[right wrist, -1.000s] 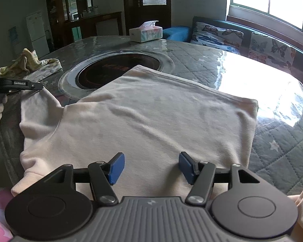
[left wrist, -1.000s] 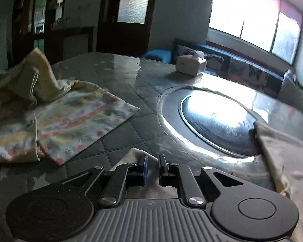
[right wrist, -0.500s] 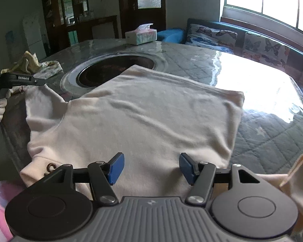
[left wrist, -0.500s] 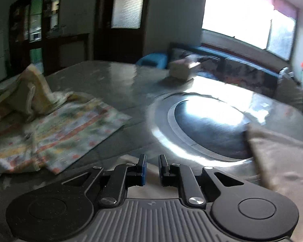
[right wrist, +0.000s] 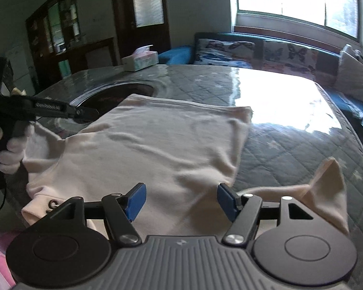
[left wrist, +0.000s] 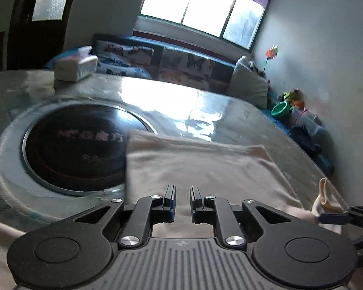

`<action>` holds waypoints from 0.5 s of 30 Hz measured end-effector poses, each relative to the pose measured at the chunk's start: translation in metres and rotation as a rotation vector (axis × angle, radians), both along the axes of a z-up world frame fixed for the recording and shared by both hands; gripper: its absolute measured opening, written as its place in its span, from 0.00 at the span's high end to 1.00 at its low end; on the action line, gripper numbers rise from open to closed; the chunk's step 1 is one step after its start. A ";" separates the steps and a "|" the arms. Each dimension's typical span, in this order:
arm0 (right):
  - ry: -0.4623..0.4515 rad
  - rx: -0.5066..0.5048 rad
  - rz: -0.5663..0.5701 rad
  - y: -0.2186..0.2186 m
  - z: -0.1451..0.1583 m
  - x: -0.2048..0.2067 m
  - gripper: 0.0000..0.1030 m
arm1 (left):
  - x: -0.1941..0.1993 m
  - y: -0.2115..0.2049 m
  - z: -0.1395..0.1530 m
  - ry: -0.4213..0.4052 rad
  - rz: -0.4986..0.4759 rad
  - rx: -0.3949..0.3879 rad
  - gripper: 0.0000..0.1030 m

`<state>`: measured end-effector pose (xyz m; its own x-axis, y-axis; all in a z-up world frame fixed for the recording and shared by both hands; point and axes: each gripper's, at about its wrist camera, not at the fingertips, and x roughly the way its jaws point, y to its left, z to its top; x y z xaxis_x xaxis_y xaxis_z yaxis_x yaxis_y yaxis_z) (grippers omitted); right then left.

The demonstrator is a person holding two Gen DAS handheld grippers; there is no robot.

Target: Fold clothes

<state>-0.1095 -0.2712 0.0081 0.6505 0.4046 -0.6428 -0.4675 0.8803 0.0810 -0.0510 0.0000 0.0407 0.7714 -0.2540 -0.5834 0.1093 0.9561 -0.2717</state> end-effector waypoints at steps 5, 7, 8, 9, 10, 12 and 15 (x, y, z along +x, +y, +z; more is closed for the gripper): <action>0.002 0.019 -0.099 -0.026 -0.003 -0.003 0.35 | 0.014 -0.003 -0.015 0.049 0.000 0.012 0.87; 0.007 0.022 -0.140 -0.037 -0.005 -0.003 0.35 | 0.014 -0.001 -0.017 0.041 0.004 0.012 0.87; 0.006 0.019 -0.169 -0.044 -0.007 -0.002 0.35 | 0.012 -0.002 -0.016 0.041 0.005 0.014 0.87; 0.001 0.014 -0.192 -0.049 -0.008 -0.001 0.35 | 0.011 -0.003 -0.014 0.040 0.006 0.016 0.86; -0.014 -0.003 -0.231 -0.056 -0.009 0.001 0.35 | 0.010 -0.004 -0.013 0.039 0.007 0.018 0.85; -0.034 -0.047 -0.273 -0.064 -0.011 0.005 0.36 | 0.006 -0.009 -0.009 0.031 -0.004 0.021 0.80; -0.048 -0.102 -0.313 -0.074 -0.015 0.013 0.39 | -0.005 -0.023 -0.004 0.019 -0.058 0.025 0.72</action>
